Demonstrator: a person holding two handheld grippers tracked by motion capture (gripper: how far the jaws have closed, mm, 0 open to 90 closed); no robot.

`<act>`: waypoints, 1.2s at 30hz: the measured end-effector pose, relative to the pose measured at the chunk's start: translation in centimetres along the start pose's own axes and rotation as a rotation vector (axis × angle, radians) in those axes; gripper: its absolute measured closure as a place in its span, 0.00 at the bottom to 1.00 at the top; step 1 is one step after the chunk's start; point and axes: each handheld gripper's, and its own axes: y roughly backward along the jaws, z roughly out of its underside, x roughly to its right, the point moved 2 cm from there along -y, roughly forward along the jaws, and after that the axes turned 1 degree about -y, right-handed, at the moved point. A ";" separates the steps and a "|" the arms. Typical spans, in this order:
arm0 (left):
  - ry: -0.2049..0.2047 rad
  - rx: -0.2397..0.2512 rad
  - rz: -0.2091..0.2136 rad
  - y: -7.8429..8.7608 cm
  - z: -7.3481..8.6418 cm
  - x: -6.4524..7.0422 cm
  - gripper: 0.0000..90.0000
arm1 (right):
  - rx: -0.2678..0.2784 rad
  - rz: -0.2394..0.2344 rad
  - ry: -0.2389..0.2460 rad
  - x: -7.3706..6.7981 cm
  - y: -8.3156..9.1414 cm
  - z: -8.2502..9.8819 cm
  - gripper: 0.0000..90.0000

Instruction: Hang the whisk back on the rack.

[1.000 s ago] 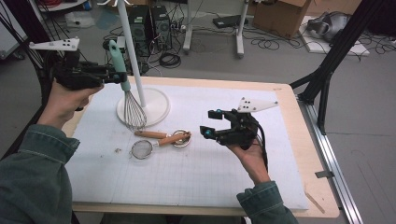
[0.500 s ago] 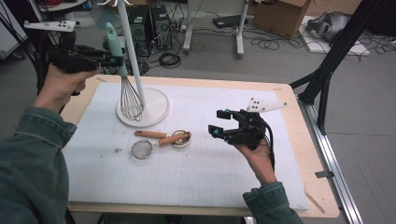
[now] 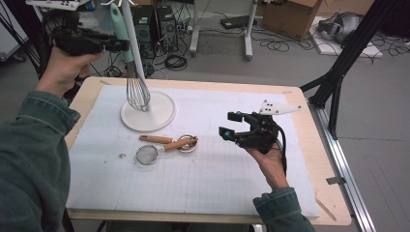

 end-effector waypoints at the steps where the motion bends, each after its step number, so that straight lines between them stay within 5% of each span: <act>1: 0.007 -0.004 -0.003 -0.1 -0.1 -0.1 0.76 | 0.003 0.004 0.005 0.1 0.0 0.0 0.28; 36: 0.094 0.021 -0.012 -1.2 0.6 -3.6 0.75 | 0.028 -0.004 -0.007 0.8 0.5 -0.3 0.28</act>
